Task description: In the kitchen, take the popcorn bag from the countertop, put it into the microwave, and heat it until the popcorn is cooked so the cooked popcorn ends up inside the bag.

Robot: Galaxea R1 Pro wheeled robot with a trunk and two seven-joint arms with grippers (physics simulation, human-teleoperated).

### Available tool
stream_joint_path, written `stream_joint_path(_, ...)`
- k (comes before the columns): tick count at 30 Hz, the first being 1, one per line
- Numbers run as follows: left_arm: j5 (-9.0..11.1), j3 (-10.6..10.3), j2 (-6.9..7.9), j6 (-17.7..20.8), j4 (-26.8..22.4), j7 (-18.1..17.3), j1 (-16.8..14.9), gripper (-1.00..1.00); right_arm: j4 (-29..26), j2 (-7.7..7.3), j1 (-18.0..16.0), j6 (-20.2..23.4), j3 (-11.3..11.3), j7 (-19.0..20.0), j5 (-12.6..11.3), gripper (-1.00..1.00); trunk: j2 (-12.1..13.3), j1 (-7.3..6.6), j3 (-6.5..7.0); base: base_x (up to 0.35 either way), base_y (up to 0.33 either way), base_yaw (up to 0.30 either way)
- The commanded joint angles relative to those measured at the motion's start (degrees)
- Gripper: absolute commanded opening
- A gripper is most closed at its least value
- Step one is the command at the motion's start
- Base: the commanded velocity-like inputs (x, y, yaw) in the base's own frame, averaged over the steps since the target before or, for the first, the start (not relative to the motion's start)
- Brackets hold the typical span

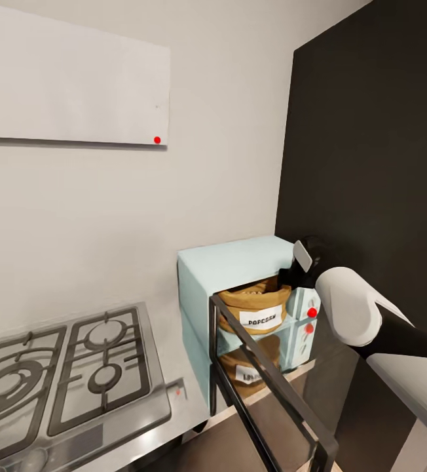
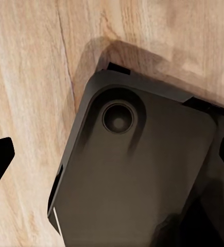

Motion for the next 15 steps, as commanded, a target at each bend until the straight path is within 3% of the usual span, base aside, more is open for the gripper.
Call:
stream_joint_path(1,0.2,0.0,0.00,-0.1,0.0,0.0,0.0,1.00,-0.4,0.45,-0.4,0.2,0.0,-0.1,0.7,-1.00,0.0,0.37,-0.07,0.004,0.003,0.000)
stream_joint_path(10,0.2,0.0,0.00,-0.1,0.0,0.0,0.0,1.00,-0.5,0.44,-0.4,0.2,0.0,-0.1,0.9,-1.00,0.0,0.37,-0.07,0.025,0.000,0.000)
stream_joint_path(11,0.1,0.0,-0.02,-0.1,0.0,0.0,0.0,1.00,-0.5,0.45,-0.4,0.2,0.0,-0.1,1.0,1.00,0.0,0.37,-0.07,0.000,0.000,0.000)
stream_joint_path(15,0.1,0.0,-0.02,-0.1,0.0,0.0,0.0,1.00,-0.5,0.38,-0.4,0.2,0.0,-0.1,1.1,1.00,0.0,0.37,-0.07,0.000,0.000,0.000)
